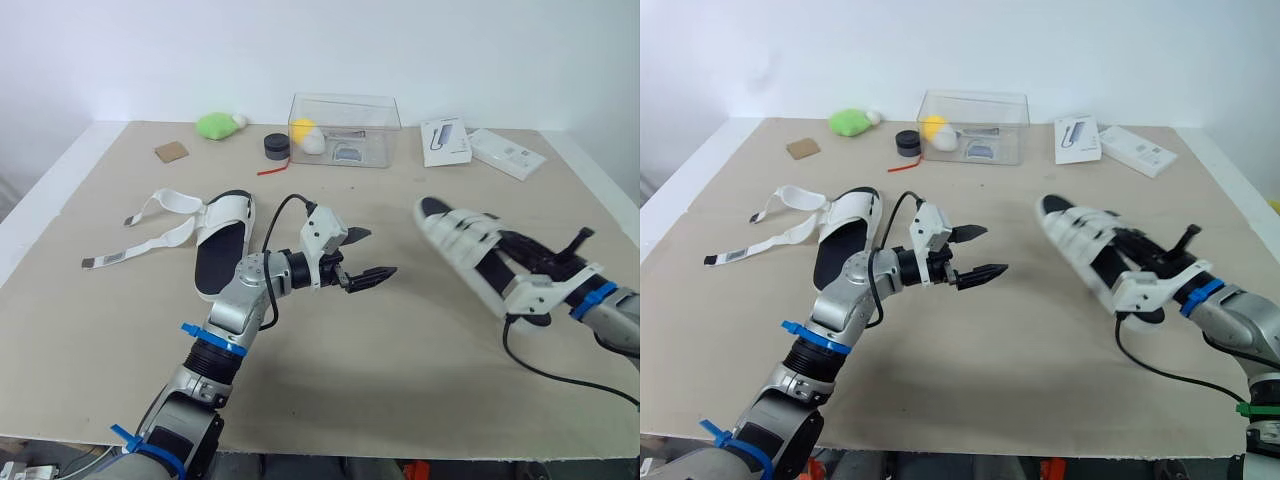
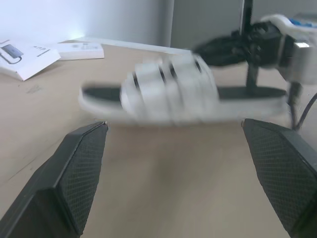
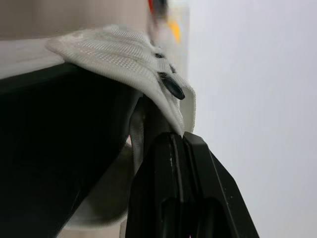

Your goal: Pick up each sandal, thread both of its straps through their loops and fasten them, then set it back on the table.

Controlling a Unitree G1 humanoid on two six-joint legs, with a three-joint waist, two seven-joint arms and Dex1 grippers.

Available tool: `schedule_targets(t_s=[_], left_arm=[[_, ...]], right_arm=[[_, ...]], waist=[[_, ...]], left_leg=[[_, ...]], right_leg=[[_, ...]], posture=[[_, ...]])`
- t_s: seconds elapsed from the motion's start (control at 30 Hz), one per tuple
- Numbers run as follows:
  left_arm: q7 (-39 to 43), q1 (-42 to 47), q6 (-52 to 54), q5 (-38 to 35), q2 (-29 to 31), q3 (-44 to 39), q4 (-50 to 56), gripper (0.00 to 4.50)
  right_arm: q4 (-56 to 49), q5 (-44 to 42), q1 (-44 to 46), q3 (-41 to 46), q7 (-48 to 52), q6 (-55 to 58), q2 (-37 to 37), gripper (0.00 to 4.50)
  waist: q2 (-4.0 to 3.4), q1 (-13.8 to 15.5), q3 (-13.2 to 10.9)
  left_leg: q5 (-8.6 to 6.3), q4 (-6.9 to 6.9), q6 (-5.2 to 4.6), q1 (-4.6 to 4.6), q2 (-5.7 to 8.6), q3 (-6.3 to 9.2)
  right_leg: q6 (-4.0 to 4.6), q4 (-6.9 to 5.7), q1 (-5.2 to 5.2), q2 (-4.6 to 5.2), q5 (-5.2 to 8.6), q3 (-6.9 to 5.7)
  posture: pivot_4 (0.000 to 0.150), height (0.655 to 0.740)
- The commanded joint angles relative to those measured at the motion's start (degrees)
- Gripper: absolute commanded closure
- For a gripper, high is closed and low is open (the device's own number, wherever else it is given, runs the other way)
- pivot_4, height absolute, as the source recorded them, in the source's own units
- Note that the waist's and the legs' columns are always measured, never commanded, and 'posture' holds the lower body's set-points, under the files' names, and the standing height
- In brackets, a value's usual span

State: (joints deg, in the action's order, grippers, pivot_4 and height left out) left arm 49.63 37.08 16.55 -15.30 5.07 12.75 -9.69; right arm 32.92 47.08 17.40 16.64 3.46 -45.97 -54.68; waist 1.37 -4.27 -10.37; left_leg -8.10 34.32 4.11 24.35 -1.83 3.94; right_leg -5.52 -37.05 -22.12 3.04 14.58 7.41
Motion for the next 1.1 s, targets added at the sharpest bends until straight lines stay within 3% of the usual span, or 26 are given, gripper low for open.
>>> schedule_targets(t_s=[0.03,0.23,0.4,0.53,0.73,0.77,0.87,0.97,1.1], left_arm=[[1.22,2.35,-1.74,-0.74,-0.60,-0.32,-0.72,0.00],[1.52,2.59,-2.35,-0.69,-0.80,-0.37,-1.62,0.00],[1.38,2.35,-2.45,-0.75,-0.41,-0.65,-1.48,0.00],[1.21,2.29,-2.60,-0.75,-0.01,-0.85,-1.57,0.00],[0.84,2.34,-2.84,-0.67,0.69,-1.35,-1.70,0.00],[0.83,2.31,-2.88,-0.67,0.80,-1.42,-1.71,0.00],[0.83,2.27,-3.15,-0.60,1.20,-1.70,-1.99,0.00],[0.38,2.12,-3.48,-0.09,1.95,-2.17,-2.01,0.00],[-1.02,0.79,-3.63,0.97,4.90,-3.36,0.43,0.00]], right_arm=[[-3.40,1.89,-3.63,3.71,-3.69,18.24,-4.37,4.45],[-6.98,2.92,-7.07,0.37,0.44,30.37,-6.30,4.45],[-9.64,-1.28,-7.93,-0.30,4.31,34.89,-5.30,4.45],[-11.66,-8.64,-8.88,-0.33,9.48,35.35,-4.78,3.19],[-13.28,-23.55,-12.09,3.58,19.02,33.12,-6.44,0.40],[-13.33,-26.47,-12.39,5.05,20.32,33.19,-6.36,0.10],[-12.53,-33.58,-13.23,7.99,24.48,29.66,-7.55,0.10],[-17.77,-49.94,-13.35,11.42,35.45,31.59,-3.81,0.10],[-32.71,-67.01,-13.05,10.64,41.14,48.40,1.32,0.10]], waist=[[0.00,0.18,0.00],[-0.02,0.10,0.01],[-0.06,-0.17,0.03],[-0.06,-0.16,0.03],[-0.03,-0.06,0.01],[-0.03,-0.06,0.01],[-0.03,-0.10,0.01],[0.06,-0.24,-0.04],[0.13,-0.63,-0.08]], left_leg=[[-0.01,-0.01,-0.01,0.02,0.07,0.00],[-0.02,-0.01,-0.02,0.11,0.28,-0.01],[-0.01,0.01,-0.03,0.07,0.28,-0.01],[-0.01,0.05,-0.03,0.08,0.28,-0.02],[-0.01,0.06,-0.02,0.09,0.28,-0.01],[-0.01,0.06,-0.03,0.09,0.27,-0.01],[-0.01,0.09,-0.03,0.08,0.28,-0.01],[-0.01,0.11,-0.03,0.07,0.27,-0.01],[-0.01,0.12,-0.03,-0.07,0.16,0.07]], right_leg=[[-0.05,0.00,0.00,0.08,0.06,0.00],[-0.20,0.00,-0.04,0.32,0.15,-0.02],[-0.27,0.00,-0.04,0.31,0.10,-0.03],[-0.31,0.00,-0.01,0.31,0.07,-0.02],[-0.57,0.01,0.04,0.31,-0.05,-0.04],[-0.56,0.01,0.04,0.31,-0.04,-0.04],[-0.54,0.01,0.05,0.31,-0.04,-0.03],[-0.45,0.00,0.06,0.30,0.01,-0.03],[-0.45,0.00,0.22,0.19,-0.01,-0.06]], posture=[[0.150,0.7400],[0.150,0.7400],[0.150,0.7400],[0.150,0.7400],[0.150,0.7400],[0.150,0.7400],[0.150,0.7400],[0.150,0.7400],[0.150,0.7400]])
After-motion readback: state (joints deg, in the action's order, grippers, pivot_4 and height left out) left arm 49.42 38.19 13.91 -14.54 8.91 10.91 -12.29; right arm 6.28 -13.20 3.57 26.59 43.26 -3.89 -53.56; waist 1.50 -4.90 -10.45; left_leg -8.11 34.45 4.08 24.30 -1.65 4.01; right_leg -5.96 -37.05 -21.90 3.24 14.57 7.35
